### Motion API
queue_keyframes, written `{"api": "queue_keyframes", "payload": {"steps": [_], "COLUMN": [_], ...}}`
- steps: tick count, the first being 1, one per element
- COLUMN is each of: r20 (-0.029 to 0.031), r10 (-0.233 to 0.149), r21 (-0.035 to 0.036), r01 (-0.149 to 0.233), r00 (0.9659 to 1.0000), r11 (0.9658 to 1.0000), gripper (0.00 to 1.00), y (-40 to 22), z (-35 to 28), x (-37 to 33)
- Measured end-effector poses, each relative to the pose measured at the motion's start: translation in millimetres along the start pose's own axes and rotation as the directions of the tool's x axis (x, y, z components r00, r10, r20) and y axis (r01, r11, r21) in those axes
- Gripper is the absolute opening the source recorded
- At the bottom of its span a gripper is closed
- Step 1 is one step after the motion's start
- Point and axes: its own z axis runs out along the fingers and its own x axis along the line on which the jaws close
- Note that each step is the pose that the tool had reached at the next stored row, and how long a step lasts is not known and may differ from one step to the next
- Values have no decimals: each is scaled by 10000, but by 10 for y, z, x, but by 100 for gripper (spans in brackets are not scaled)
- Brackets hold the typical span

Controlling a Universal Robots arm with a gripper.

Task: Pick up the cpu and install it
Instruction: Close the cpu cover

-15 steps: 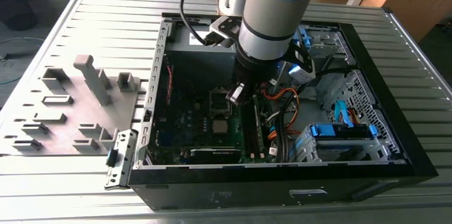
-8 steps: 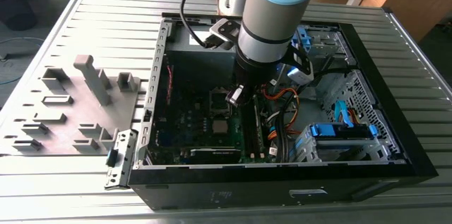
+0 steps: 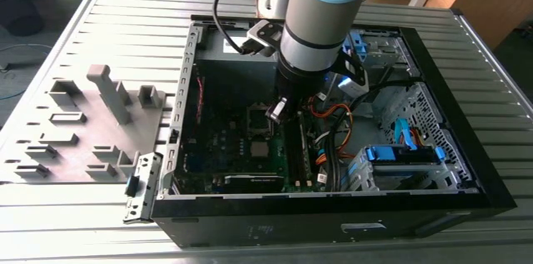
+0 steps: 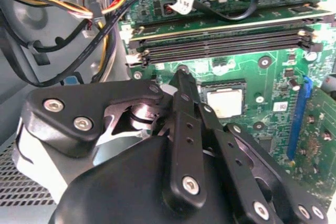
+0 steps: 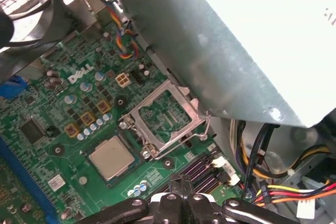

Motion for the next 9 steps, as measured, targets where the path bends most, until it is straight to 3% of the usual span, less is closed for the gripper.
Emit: {"api": "queue_keyframes", "payload": {"steps": [9], "r20": [16], "r10": [0], "r21": [-10], "r01": [0], "r00": [10000], "r11": [10000], "gripper": [11], "y": [44], "z": [84], "x": [-56]}}
